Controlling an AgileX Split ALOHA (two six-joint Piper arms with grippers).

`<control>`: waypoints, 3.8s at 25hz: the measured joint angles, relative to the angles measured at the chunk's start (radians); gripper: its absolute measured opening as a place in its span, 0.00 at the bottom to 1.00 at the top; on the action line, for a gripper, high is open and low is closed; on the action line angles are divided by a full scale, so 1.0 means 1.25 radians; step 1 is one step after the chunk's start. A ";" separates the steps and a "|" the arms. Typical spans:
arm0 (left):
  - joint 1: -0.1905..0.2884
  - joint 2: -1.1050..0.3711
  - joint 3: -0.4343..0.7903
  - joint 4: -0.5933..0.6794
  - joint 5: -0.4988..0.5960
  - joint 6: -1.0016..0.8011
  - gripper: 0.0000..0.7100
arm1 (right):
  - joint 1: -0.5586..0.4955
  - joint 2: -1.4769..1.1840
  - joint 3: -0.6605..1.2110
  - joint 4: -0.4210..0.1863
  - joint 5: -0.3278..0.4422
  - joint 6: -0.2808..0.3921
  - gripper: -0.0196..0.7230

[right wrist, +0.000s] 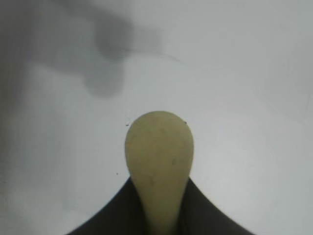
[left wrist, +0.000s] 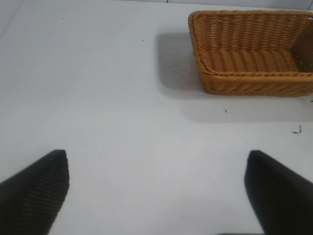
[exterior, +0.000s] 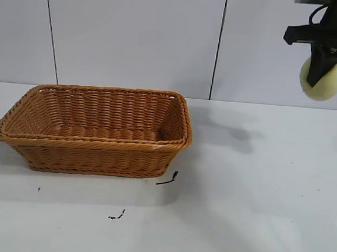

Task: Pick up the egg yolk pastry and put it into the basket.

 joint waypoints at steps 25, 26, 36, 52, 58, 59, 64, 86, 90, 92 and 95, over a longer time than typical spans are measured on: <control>0.000 0.000 0.000 0.000 0.000 0.000 0.98 | 0.404 0.325 -0.199 -0.001 -0.182 0.053 0.08; 0.000 0.000 0.000 0.000 0.000 0.000 0.98 | 0.404 0.339 -0.199 -0.007 -0.191 0.054 0.08; 0.000 0.000 0.000 0.000 0.000 0.000 0.98 | 0.404 0.376 -0.200 -0.022 -0.224 0.055 0.31; 0.000 0.000 0.000 0.000 0.000 0.000 0.98 | 0.336 0.315 -0.353 -0.036 -0.043 0.048 0.96; 0.000 0.000 0.000 0.000 0.000 0.000 0.98 | 0.151 0.310 -0.371 -0.037 0.044 0.048 0.96; 0.000 0.000 0.000 0.000 0.000 0.000 0.98 | 0.120 0.310 -0.371 -0.037 0.052 0.048 0.96; 0.000 0.000 0.000 0.000 0.000 0.000 0.98 | -0.017 0.310 -0.371 -0.037 0.084 0.048 0.96; 0.000 0.000 0.000 0.000 0.000 0.000 0.98 | -0.124 0.040 -0.028 0.024 0.084 0.014 0.96; 0.000 0.000 0.000 0.000 0.000 0.000 0.98 | -0.124 -0.134 0.179 0.005 0.085 0.011 0.96; 0.000 0.000 0.000 0.000 0.000 0.000 0.98 | -0.124 -0.223 0.276 0.000 0.085 0.009 0.96; 0.000 0.000 0.000 0.000 0.000 0.000 0.98 | -0.124 -0.367 0.426 -0.007 0.085 0.007 0.96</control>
